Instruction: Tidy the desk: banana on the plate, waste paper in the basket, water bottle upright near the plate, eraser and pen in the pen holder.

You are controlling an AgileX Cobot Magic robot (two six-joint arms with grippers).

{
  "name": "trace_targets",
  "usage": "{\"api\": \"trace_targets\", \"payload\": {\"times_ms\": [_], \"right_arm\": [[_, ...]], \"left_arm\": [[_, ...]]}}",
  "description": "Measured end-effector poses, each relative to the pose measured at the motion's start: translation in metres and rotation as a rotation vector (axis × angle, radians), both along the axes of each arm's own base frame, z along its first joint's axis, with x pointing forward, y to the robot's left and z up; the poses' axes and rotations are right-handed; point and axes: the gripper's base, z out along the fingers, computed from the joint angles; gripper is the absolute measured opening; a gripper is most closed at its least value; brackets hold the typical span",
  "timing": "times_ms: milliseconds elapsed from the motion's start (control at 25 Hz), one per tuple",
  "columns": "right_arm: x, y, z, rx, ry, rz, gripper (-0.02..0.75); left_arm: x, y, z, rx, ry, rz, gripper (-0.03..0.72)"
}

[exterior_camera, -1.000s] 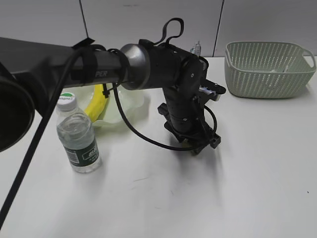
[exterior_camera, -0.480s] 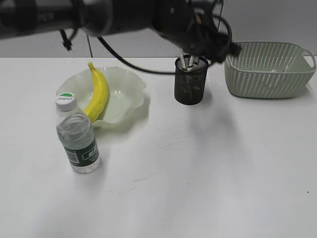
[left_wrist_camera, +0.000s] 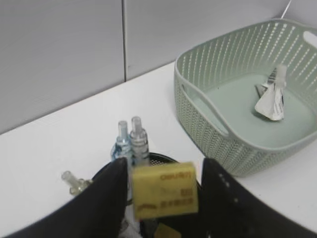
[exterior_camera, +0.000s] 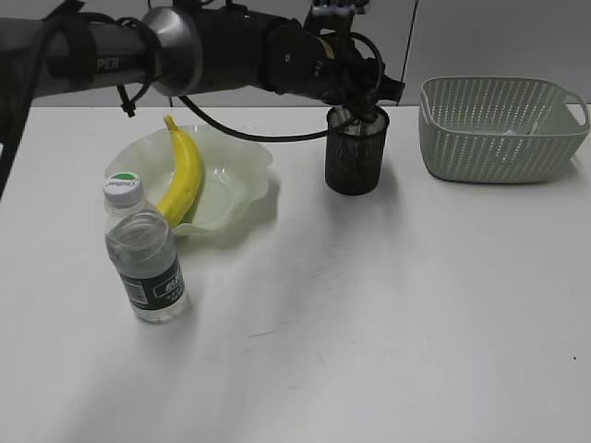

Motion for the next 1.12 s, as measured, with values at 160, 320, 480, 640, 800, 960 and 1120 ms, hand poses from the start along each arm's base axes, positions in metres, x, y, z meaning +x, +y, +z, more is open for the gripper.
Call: {"api": "trace_targets", "payload": {"times_ms": [160, 320, 480, 640, 800, 960, 1120], "right_arm": [[0.000, 0.000, 0.000, 0.000, 0.001, 0.000, 0.364], [0.000, 0.000, 0.000, 0.001, 0.001, -0.001, 0.364], [0.000, 0.000, 0.000, 0.001, 0.001, -0.001, 0.364], [0.000, 0.000, 0.000, 0.001, 0.001, -0.001, 0.364], [0.000, 0.000, 0.000, 0.001, 0.001, -0.001, 0.364], [0.000, 0.000, 0.000, 0.001, 0.002, -0.001, 0.364], [0.000, 0.000, 0.000, 0.001, 0.002, -0.001, 0.364]], "left_arm": [[-0.001, 0.001, 0.000, 0.008, 0.012, -0.001, 0.466], [-0.006, 0.005, 0.017, 0.034, 0.022, -0.008, 0.491], [-0.021, 0.018, 0.056, 0.072, 0.032, -0.015, 0.433], [-0.052, 0.044, 0.093, 0.100, 0.036, -0.019, 0.365], [-0.117, 0.088, 0.122, 0.137, 0.037, -0.042, 0.355], [-0.204, 0.151, 0.127, 0.197, 0.092, -0.076, 0.357], [-0.280, 0.220, 0.115, 0.239, 0.196, -0.035, 0.364]]}}
